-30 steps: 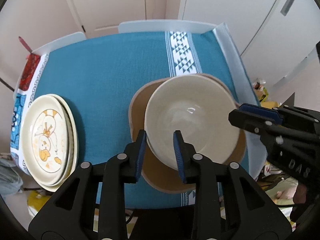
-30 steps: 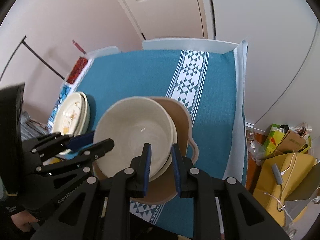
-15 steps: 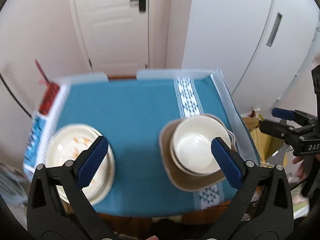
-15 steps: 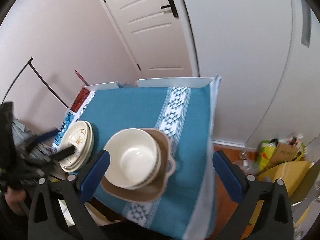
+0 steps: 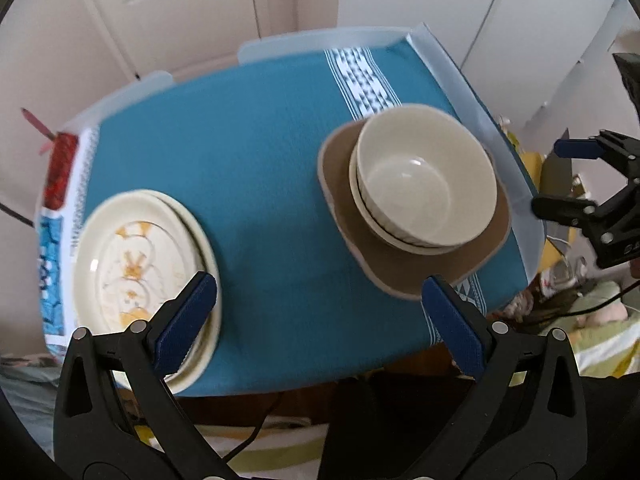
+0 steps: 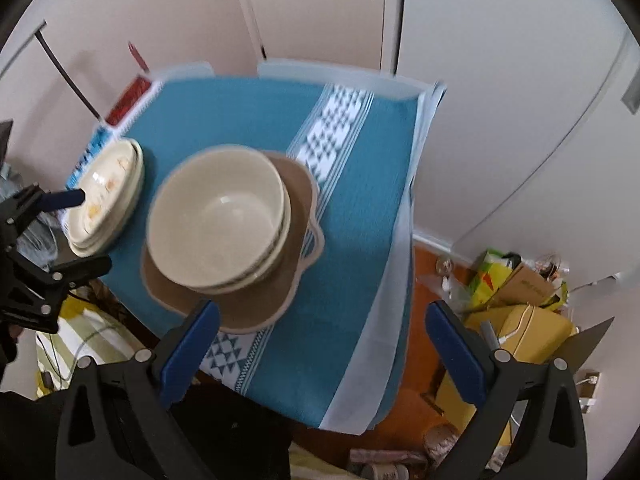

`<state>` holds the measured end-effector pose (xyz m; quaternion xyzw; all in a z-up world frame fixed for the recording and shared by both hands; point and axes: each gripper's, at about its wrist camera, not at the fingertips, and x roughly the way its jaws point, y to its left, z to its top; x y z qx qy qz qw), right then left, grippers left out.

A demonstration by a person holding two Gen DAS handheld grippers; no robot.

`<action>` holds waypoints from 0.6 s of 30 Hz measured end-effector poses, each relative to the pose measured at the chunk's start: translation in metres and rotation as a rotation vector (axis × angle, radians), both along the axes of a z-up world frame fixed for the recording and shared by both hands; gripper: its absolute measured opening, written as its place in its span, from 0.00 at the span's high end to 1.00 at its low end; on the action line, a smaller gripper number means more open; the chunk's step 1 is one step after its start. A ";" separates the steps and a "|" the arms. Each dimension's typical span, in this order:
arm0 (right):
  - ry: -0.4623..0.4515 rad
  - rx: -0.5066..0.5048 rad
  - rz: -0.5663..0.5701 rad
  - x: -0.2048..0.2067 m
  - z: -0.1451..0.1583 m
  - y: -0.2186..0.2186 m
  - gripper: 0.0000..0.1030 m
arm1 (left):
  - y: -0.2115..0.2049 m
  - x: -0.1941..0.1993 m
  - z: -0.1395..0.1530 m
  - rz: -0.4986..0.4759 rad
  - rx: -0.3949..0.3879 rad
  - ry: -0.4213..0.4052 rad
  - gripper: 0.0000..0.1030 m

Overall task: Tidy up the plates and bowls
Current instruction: 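Open both grippers and pull them back from the nested bowls, then reach both grippers to the taupe basin rim and grasp it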

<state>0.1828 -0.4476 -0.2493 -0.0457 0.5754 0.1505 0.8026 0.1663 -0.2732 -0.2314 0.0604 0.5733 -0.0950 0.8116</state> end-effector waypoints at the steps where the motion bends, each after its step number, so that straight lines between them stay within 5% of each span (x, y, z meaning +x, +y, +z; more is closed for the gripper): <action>1: 0.014 -0.006 0.005 0.001 -0.005 0.002 0.01 | -0.001 0.003 -0.005 -0.001 -0.005 0.017 0.01; 12: 0.139 -0.054 0.060 0.014 -0.046 0.024 0.11 | -0.010 0.017 -0.045 -0.022 -0.027 0.122 0.07; 18: 0.198 -0.040 0.042 0.022 -0.064 0.028 0.37 | -0.015 0.025 -0.059 -0.026 -0.051 0.147 0.20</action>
